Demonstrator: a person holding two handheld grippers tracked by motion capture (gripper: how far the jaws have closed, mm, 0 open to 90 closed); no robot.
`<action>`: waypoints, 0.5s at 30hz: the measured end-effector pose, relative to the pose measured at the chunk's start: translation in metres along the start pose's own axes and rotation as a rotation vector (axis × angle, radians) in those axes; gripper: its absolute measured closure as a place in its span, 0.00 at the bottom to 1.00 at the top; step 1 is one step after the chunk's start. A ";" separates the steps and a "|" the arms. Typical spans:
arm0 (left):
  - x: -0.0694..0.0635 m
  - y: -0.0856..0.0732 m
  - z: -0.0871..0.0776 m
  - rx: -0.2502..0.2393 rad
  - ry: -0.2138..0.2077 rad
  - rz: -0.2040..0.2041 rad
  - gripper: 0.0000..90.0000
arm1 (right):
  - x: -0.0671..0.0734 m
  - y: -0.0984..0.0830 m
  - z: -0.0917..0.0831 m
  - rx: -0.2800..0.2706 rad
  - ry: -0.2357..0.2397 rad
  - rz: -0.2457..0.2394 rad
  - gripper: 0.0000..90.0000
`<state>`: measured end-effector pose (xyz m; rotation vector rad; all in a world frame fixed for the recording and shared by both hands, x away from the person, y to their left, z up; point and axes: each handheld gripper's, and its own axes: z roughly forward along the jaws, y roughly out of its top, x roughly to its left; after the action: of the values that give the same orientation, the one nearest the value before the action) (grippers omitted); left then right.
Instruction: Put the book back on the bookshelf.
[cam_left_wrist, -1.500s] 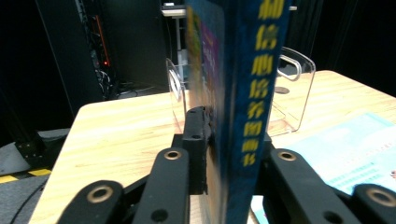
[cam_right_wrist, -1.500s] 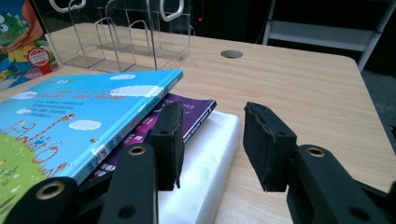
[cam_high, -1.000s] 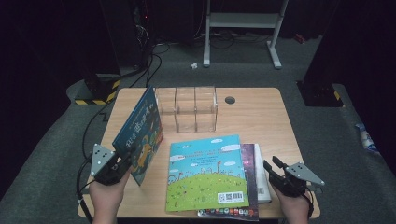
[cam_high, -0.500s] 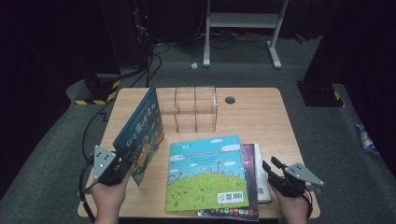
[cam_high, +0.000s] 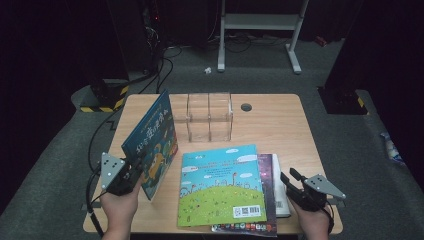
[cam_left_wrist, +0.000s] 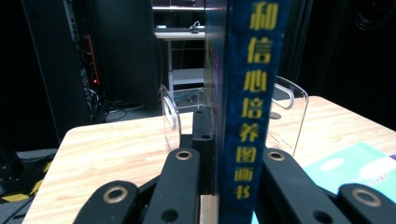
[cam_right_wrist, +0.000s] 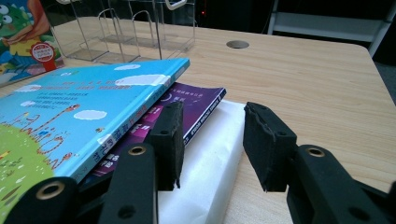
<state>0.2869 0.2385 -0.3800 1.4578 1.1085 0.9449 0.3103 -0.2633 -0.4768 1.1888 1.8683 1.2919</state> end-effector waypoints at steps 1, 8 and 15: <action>-0.001 0.002 0.002 0.001 -0.001 0.000 0.92 | 0.000 0.000 0.000 -0.001 -0.003 -0.001 0.64; -0.003 0.010 0.016 -0.010 -0.009 -0.022 0.92 | -0.001 0.000 -0.001 -0.007 0.000 0.003 0.64; 0.001 0.015 0.032 -0.020 -0.007 -0.072 0.92 | -0.002 0.001 -0.002 -0.009 -0.002 0.008 0.65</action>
<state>0.3198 0.2303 -0.3702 1.3944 1.1360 0.8973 0.3097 -0.2657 -0.4755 1.1938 1.8563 1.3019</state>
